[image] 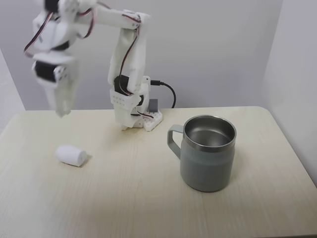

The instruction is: Grasp a dressing and put it in the cup.

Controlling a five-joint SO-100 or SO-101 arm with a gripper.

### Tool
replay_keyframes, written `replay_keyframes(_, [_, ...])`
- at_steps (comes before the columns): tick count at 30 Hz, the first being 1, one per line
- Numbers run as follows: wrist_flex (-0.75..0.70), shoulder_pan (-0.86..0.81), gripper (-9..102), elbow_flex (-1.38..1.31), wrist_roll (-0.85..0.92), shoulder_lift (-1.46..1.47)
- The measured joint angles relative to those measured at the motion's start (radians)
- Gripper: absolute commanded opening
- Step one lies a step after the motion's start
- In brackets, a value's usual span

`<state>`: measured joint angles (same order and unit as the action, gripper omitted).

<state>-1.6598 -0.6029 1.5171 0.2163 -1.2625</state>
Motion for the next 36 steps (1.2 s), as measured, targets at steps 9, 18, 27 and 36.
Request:
replay_keyframes(9, [0.149,-0.127,22,-0.141,0.133,-0.138])
replay_keyframes(18, [0.310,-0.135,24,-0.341,0.169,-0.187])
replay_keyframes(27, [0.371,-0.135,25,-0.407,0.207,-0.247])
replay_keyframes(36, [0.437,-0.147,20,-0.417,0.221,-0.316])
